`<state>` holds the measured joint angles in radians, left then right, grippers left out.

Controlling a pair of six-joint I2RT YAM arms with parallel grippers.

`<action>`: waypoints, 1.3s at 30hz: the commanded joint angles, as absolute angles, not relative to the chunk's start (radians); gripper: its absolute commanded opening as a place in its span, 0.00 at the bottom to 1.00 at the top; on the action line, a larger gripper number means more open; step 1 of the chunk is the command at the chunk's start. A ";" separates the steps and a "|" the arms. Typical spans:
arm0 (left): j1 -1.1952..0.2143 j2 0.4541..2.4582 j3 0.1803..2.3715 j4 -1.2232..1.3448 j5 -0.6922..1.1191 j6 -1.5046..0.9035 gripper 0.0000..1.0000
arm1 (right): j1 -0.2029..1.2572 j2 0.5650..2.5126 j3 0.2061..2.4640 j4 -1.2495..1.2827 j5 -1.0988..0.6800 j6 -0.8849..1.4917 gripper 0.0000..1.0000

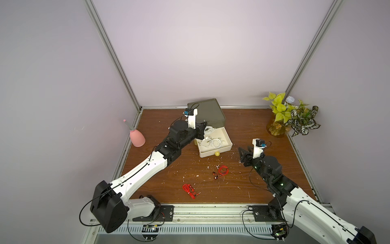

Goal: Place the wired earphones into the drawer by color
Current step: Place the wired earphones in the drawer.

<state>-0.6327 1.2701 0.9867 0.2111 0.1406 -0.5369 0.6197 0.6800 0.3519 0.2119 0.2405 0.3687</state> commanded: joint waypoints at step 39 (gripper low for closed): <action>-0.658 1.237 0.838 0.254 0.061 -0.563 0.88 | 0.619 0.839 0.297 0.463 -0.124 0.545 0.65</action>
<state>-0.6491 1.2919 0.8383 0.2844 0.1108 -0.5686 0.6197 0.8158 0.2821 0.3744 -0.0639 0.5079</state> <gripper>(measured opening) 0.838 0.654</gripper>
